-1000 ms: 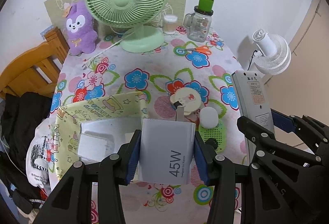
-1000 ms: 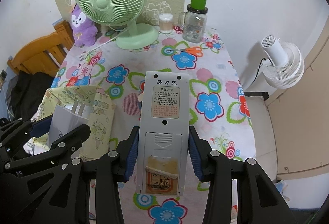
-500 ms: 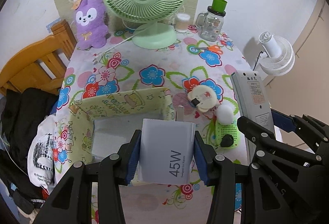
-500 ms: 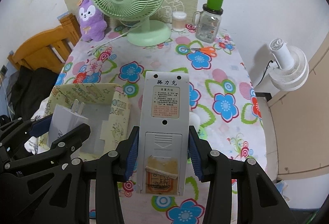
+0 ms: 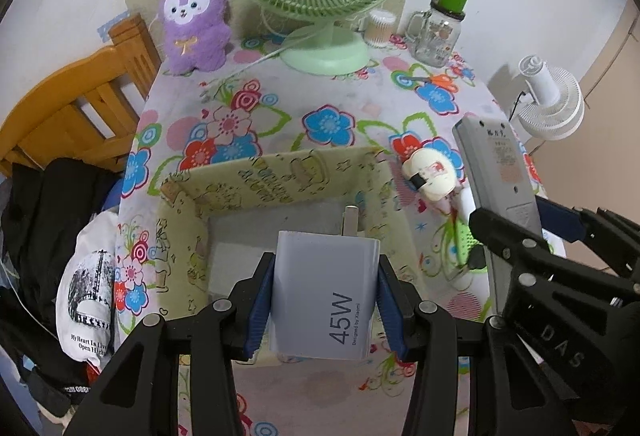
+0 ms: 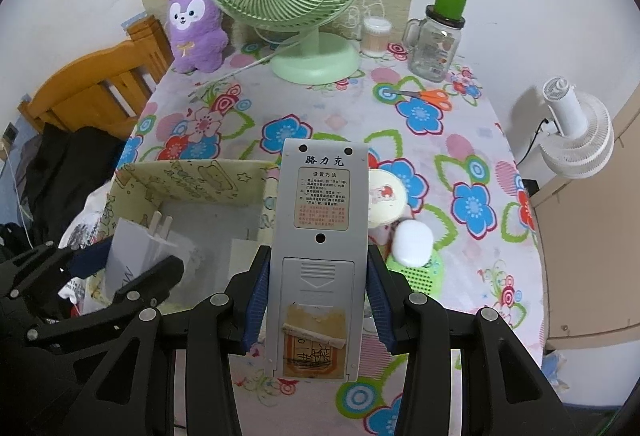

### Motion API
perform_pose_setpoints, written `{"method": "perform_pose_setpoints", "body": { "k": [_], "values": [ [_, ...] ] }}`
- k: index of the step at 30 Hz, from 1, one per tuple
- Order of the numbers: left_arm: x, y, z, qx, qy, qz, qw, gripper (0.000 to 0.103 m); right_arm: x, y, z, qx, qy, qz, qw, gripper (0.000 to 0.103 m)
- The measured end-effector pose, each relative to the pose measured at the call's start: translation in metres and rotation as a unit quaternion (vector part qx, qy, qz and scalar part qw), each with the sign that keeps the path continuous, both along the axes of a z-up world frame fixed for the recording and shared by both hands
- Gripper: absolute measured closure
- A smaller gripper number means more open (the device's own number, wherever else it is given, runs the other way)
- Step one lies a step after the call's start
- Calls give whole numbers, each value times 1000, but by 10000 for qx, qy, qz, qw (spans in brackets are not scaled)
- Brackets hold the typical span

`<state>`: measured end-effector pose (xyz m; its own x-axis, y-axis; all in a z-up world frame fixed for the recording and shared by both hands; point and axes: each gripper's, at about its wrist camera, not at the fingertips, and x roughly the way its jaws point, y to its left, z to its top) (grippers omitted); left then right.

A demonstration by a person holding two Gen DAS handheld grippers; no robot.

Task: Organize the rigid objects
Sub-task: 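Carry the wall charger with left gripper while right gripper carries the remote over the fabric box, then open left gripper dropping the charger while right gripper releases the remote into the box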

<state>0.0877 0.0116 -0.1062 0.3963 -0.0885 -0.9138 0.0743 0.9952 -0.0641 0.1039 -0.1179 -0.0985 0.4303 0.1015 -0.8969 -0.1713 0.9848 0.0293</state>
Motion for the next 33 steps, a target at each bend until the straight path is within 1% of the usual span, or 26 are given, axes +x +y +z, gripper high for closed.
{"method": "perform_pose_setpoints", "body": {
  "k": [12, 17, 22, 33],
  "values": [
    [6, 29, -19, 26, 190, 32, 9998, 54, 10, 41, -16, 39, 189, 225, 9996, 56],
    [9, 39, -27, 101, 236, 54, 9997, 54, 15, 59, -24, 41, 291, 319, 9991, 56],
    [13, 47, -36, 219, 286, 38, 9993, 54, 21, 72, -36, 113, 477, 341, 9982, 55],
    [19, 59, -53, 201, 482, -8, 9986, 54, 36, 91, -64, 369, 873, 367, 9948, 53]
  ]
}}
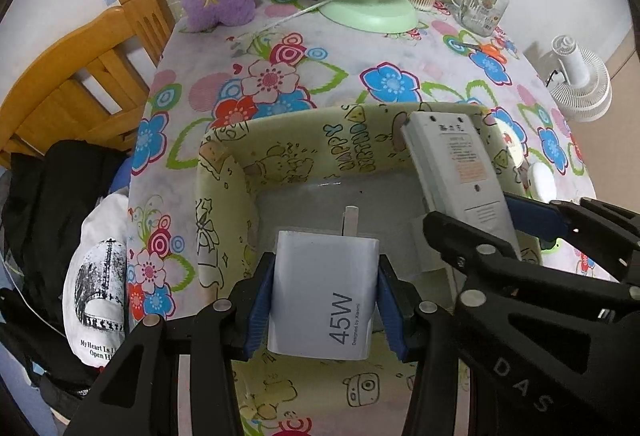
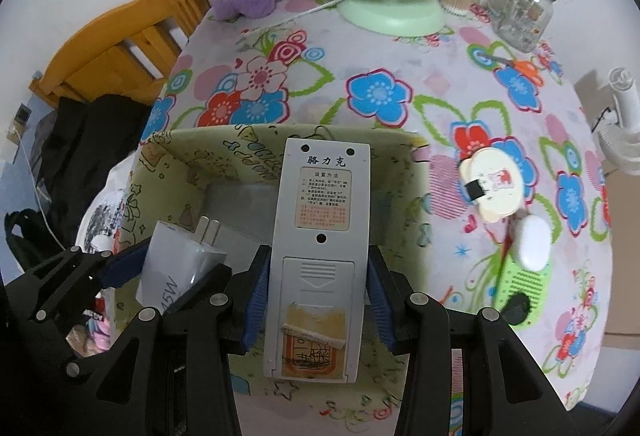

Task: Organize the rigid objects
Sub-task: 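Open left gripper dropping the charger while right gripper releases the remote into the box, then withdraw both grippers from the box toward the remaining items on the cloth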

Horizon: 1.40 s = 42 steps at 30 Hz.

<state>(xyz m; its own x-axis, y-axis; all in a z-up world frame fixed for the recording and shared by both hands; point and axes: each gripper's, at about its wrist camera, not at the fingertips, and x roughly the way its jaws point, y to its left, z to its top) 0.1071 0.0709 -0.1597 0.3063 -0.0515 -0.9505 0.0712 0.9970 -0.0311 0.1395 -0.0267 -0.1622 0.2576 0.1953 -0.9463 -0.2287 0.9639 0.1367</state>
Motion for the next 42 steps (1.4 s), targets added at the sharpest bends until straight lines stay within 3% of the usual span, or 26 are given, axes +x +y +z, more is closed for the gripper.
{"method": "perform_pose_setpoints", "body": {
  "k": [2, 4, 6, 13, 23, 28, 30, 37, 42],
  "values": [
    [1, 0, -2, 8, 22, -14, 10000, 54, 2, 2, -4, 93, 88, 11, 9999, 51],
    [2, 1, -4, -12, 38, -9, 10000, 54, 2, 2, -2, 132, 24, 47, 9999, 34],
    [4, 2, -6, -23, 59, -10, 10000, 54, 0, 2, 3, 74, -148, 68, 9998, 25],
    [9, 1, -12, -43, 138, -47, 9999, 54, 0, -18, 20, -152, -422, -174, 9988, 25],
    [16, -12, -13, -86, 86, -193, 9997, 53, -2, -55, 13, -274, -283, -728, 9966, 25],
    [18, -18, -10, -35, 59, -263, 9996, 37, -9, -60, 10, -220, -220, -782, 9965, 25],
    [16, -19, -9, -11, 99, -278, 9996, 24, -11, -61, 10, -221, -214, -744, 9968, 25],
    [-1, -21, -3, 99, 87, -327, 9994, 11, -17, -66, 11, -153, -244, -728, 9969, 25],
    [-11, -18, 3, -53, 119, -170, 9998, 6, -24, -75, 13, -65, -232, -688, 9973, 24]
  ]
}}
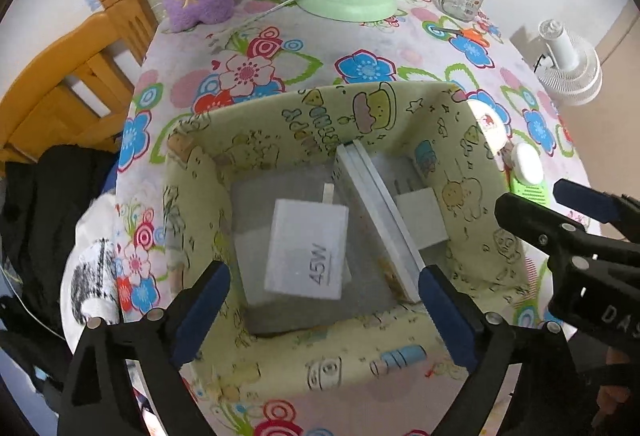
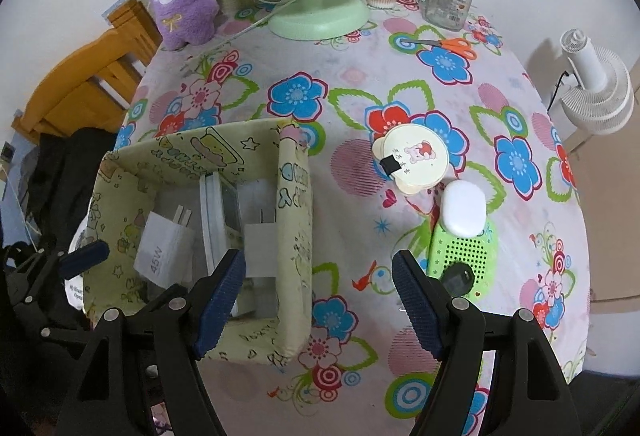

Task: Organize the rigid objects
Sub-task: 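Withdraw both grippers from the box toward the remaining items on the cloth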

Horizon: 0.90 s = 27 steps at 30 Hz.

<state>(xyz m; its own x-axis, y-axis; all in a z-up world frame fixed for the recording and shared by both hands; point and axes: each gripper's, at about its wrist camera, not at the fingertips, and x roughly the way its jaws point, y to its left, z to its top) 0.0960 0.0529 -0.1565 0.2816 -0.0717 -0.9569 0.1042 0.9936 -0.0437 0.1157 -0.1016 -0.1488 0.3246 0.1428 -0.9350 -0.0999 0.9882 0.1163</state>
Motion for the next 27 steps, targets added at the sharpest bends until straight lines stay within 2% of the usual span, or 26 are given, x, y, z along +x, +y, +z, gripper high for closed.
{"method": "perform_pose_setpoints", "body": {
  "k": [5, 10, 27],
  "values": [
    [-7, -3, 7, -127, 3, 216, 9997, 5, -4, -8, 2, 79, -22, 83, 9999, 23],
    [-9, -13, 15, -99, -57, 304, 9995, 5, -6, -20, 6, 149, -42, 186, 9997, 23],
    [-4, -90, 42, -36, -397, 1, 9992, 5, -3, -86, 27, 139, -263, 87, 9995, 23]
  ]
}}
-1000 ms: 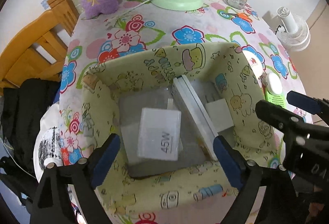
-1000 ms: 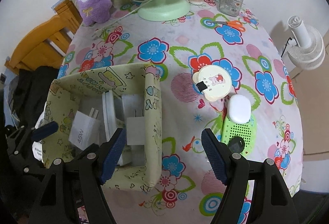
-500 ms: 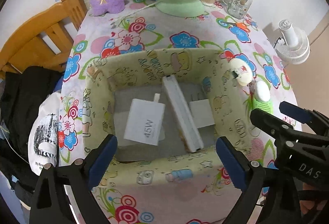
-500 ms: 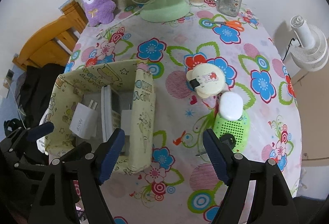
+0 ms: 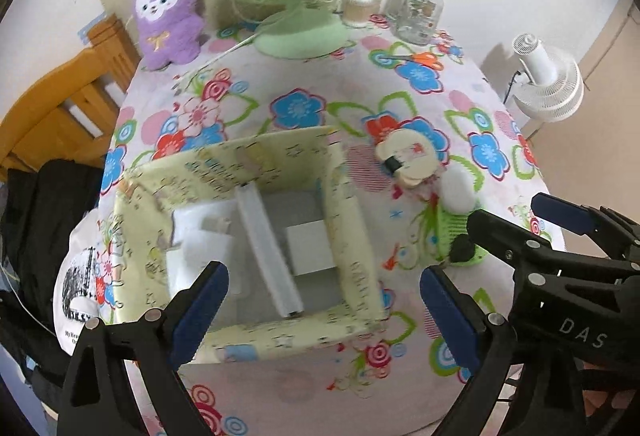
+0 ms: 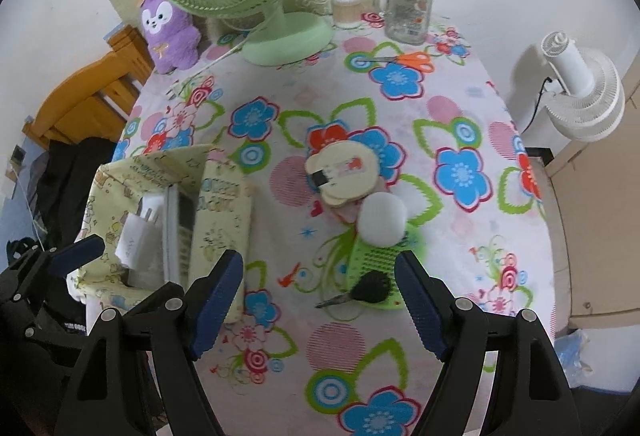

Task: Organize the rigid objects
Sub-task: 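Withdraw both grippers from the box toward the remaining items on the cloth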

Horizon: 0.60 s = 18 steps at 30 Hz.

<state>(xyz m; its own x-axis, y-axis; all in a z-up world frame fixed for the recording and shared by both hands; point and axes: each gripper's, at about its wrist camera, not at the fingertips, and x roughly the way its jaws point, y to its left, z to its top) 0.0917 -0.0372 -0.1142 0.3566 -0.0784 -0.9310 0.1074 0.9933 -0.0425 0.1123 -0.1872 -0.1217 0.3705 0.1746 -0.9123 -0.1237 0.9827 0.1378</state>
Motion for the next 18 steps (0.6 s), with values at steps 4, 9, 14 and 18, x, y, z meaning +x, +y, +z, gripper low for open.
{"method": "perform_pose_setpoints", "body": {
  "k": [4, 9, 14, 18],
  "values": [
    [2, -18, 5, 0, -69, -82, 9999, 5, 1, -18, 5, -4, -38, -44, 10000, 22],
    [4, -37, 11, -37, -144, -151, 9998, 5, 1, -35, 10, -12, -98, -50, 9999, 22],
    [4, -51, 15, -53, -215, -190, 9996, 5, 1, -49, 17, 17, -163, -30, 9999, 21],
    [4, -60, 17, -57, -267, -214, 9994, 5, 1, -56, 22, 9, -260, 15, 9997, 16]
  ]
}}
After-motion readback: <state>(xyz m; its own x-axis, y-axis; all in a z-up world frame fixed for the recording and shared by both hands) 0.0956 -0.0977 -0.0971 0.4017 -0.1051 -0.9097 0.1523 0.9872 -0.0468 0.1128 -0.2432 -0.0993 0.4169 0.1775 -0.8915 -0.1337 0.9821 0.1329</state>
